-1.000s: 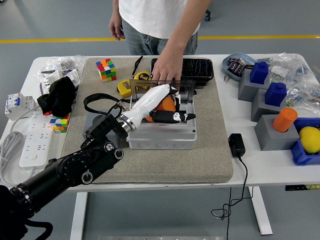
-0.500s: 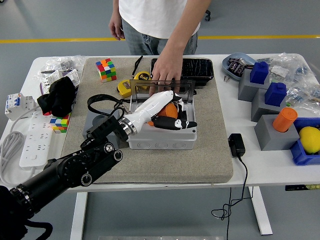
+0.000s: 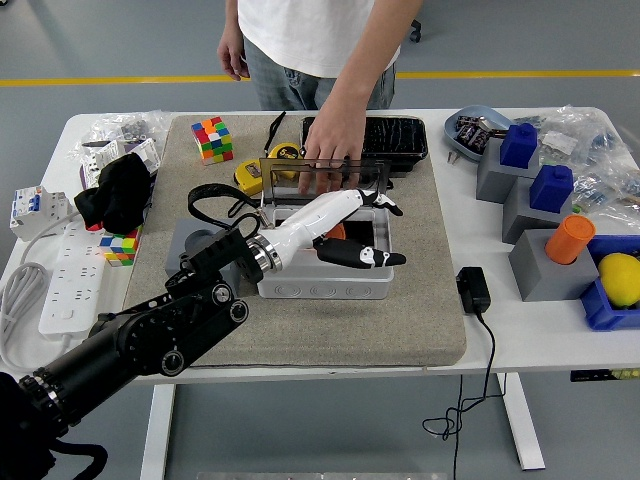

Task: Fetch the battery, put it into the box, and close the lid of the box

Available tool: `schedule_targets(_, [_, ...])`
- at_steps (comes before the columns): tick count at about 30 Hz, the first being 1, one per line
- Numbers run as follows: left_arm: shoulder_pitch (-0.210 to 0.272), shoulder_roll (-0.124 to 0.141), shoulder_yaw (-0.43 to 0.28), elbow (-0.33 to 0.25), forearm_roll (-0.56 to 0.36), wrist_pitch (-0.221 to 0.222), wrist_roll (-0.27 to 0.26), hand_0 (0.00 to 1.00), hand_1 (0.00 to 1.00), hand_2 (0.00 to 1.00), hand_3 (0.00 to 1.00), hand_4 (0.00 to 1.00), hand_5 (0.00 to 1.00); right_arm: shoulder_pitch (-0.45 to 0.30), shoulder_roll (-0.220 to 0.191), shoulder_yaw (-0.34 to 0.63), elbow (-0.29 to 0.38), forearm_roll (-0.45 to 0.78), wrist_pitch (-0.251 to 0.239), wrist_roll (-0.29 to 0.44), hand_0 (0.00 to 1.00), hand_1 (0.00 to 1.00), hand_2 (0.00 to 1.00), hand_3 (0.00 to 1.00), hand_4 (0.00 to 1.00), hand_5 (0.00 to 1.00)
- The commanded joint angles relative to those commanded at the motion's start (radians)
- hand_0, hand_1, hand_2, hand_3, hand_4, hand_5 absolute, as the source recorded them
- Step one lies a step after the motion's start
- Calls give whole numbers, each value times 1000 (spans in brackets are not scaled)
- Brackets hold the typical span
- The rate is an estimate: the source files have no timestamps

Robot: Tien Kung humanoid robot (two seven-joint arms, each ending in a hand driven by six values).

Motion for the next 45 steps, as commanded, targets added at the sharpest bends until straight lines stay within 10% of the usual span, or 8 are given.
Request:
schedule_targets(10, [11, 4, -18, -179, -73, -161, 82, 740, 721, 708, 694, 998, 701, -1, 1, 9, 0, -5, 1, 0, 804, 747, 742, 798, 998, 998])
schedule_targets(24, [59, 0, -170, -290, -539, -384, 158, 733, 733, 718, 698, 998, 727, -5, 2, 6, 0, -4, 0, -1, 803, 748, 743, 799, 998, 998])
schedule_targets(38, [80, 0, -281, -188, -1109, -196, 73, 808, 874, 839, 823, 998, 898, -5, 2, 1, 0, -2, -2, -4, 802, 747, 742, 799, 998, 998])
schedule_targets(45, [74, 0, -308, -148, -1125, -141, 69, 899, 955, 919, 911, 998, 975, -3, 4, 6, 0, -3, -1, -3, 800, 747, 742, 798, 998, 998])
